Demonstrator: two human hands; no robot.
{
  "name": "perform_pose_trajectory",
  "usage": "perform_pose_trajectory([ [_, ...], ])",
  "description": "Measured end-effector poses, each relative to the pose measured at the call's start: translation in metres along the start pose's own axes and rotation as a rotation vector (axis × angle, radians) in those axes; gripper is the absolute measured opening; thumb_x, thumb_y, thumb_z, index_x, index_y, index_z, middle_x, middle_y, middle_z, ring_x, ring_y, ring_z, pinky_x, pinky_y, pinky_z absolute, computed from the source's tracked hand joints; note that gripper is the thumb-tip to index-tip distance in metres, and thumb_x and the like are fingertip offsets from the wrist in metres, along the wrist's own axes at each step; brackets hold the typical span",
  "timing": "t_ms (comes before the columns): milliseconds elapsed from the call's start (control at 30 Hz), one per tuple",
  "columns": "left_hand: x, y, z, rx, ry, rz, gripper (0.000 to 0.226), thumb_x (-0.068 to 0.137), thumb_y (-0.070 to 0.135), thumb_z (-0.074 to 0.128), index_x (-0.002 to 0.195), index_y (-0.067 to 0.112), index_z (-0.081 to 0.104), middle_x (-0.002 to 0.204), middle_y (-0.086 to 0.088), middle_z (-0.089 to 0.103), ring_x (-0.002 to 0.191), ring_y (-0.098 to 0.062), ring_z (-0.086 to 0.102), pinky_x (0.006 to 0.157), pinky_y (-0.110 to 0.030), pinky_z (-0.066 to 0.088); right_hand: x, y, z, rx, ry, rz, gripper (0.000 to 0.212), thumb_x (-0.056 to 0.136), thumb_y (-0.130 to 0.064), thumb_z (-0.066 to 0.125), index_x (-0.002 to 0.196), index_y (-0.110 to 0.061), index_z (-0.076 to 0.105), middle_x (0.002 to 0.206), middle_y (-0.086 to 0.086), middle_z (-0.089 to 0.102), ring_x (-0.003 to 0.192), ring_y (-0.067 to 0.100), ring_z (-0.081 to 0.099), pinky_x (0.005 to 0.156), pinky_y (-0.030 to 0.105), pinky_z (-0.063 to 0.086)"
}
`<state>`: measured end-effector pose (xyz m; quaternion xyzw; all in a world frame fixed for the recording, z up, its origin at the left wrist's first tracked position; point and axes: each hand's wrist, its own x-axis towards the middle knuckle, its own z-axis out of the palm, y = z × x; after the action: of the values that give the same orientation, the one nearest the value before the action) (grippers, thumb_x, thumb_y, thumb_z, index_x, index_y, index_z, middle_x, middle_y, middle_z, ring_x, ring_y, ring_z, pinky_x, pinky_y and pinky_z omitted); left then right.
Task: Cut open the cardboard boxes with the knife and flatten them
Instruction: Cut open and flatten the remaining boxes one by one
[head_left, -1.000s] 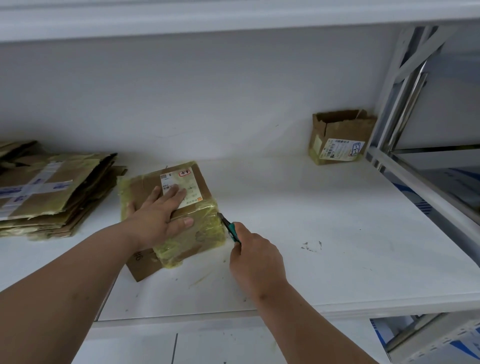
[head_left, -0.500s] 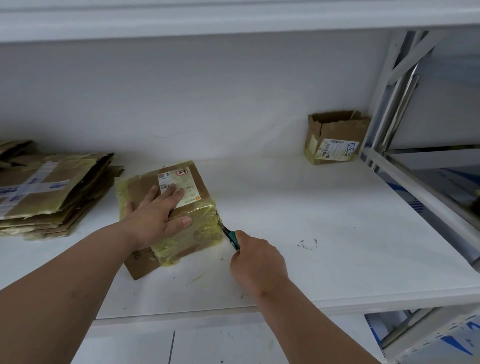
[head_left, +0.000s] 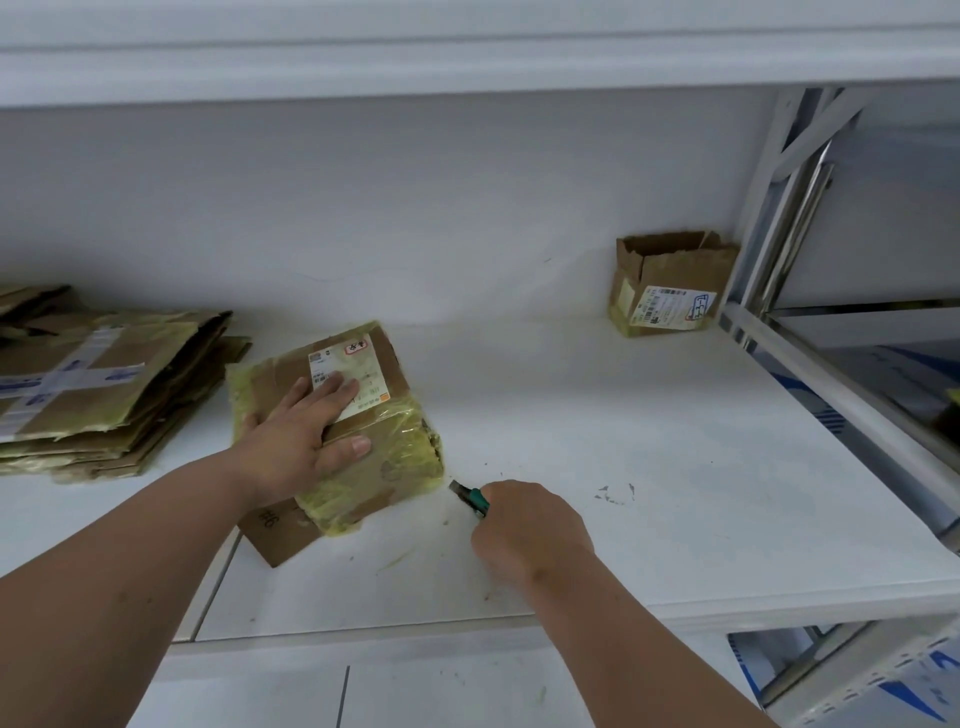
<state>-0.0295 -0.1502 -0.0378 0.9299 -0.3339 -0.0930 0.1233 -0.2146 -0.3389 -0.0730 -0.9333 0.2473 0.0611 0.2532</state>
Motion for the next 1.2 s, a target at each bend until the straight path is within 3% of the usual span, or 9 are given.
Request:
perform_pose_trajectory([
  [67,-0.003,-0.001,-0.003,0.023,-0.025,0.035,0.089,0.076,0.078,0.034,0.153,0.044,0.006,0.158,0.024,-0.007,0.148,-0.01,-0.014,0.118,-0.058,-0.001,0.002,0.006,-0.002,0.09,0.077,0.032,0.019,0.076,-0.007,0.04,0.081,-0.023,0.049,0.078,-0.004,0.057,0.066,0.016,0.052,0.056,0.028,0.041],
  [167,-0.006,-0.005,-0.011,0.035,-0.079,0.069,0.084,0.08,0.076,0.043,0.152,0.047,0.01,0.152,0.03,-0.007,0.147,-0.005,-0.013,0.118,-0.056,-0.006,0.011,0.015,-0.003,0.114,0.213,0.056,0.037,0.083,-0.01,0.037,0.111,-0.027,0.053,0.086,-0.002,0.056,0.074,0.021,0.056,0.06,0.03,0.046],
  [333,-0.008,-0.001,-0.034,0.091,-0.17,0.035,0.077,0.086,0.055,0.061,0.15,0.046,0.019,0.15,0.034,0.002,0.148,-0.004,0.004,0.121,-0.051,0.005,0.018,0.014,-0.003,-0.062,0.158,0.069,0.062,0.088,-0.01,0.036,0.146,-0.031,0.032,0.101,0.001,0.036,0.09,0.024,0.044,0.077,0.034,0.043],
  [500,-0.013,0.005,-0.049,0.095,-0.159,-0.042,0.069,0.091,0.018,0.062,0.151,0.033,0.031,0.158,0.022,0.018,0.146,-0.009,0.023,0.116,-0.027,0.021,0.022,0.008,0.002,-0.06,0.153,0.013,0.061,0.092,-0.012,0.036,0.149,-0.032,0.028,0.1,0.001,0.038,0.09,0.023,0.048,0.079,0.033,0.043],
  [633,-0.012,0.02,-0.038,0.012,-0.014,-0.18,0.087,0.079,0.071,0.056,0.151,0.029,0.03,0.156,0.001,0.031,0.138,-0.023,0.038,0.113,-0.039,0.034,0.028,-0.006,0.004,0.076,0.107,-0.049,0.053,0.098,-0.013,0.035,0.148,-0.029,0.032,0.106,0.003,0.049,0.09,0.023,0.053,0.069,0.032,0.043],
  [733,-0.011,0.034,-0.022,0.178,-0.002,-0.218,0.104,0.067,0.094,0.036,0.153,0.039,0.017,0.161,0.0,0.015,0.147,-0.03,0.015,0.117,-0.048,0.024,0.029,-0.018,0.008,0.135,0.063,-0.091,0.048,0.098,-0.013,0.035,0.144,-0.026,0.039,0.112,0.005,0.059,0.096,0.023,0.058,0.074,0.033,0.048],
  [867,-0.012,0.036,-0.028,0.117,-0.021,-0.203,0.088,0.078,0.078,0.049,0.153,0.039,0.023,0.16,0.003,0.014,0.146,-0.03,0.014,0.116,-0.048,0.025,0.028,-0.031,0.011,0.436,-0.041,-0.069,0.044,0.097,-0.012,0.035,0.137,-0.026,0.046,0.101,0.006,0.064,0.086,0.024,0.066,0.079,0.039,0.057],
  [967,-0.018,0.024,-0.033,0.045,-0.048,-0.163,0.082,0.081,0.071,0.056,0.151,0.041,0.026,0.157,0.005,0.018,0.144,-0.025,0.022,0.116,-0.045,0.026,0.028,-0.042,0.007,0.688,-0.115,-0.02,0.054,0.097,-0.007,0.034,0.144,-0.032,0.041,0.095,0.008,0.067,0.069,0.018,0.064,0.065,0.028,0.055],
  [1200,-0.027,0.007,-0.04,-0.12,-0.025,-0.127,0.074,0.086,0.055,0.063,0.15,0.038,0.032,0.154,0.009,0.022,0.134,-0.015,0.037,0.108,-0.027,0.029,0.035,-0.06,0.009,0.872,-0.143,0.008,0.057,0.095,-0.003,0.035,0.138,-0.037,0.049,0.086,0.014,0.07,0.056,0.018,0.063,0.053,0.027,0.052],
])
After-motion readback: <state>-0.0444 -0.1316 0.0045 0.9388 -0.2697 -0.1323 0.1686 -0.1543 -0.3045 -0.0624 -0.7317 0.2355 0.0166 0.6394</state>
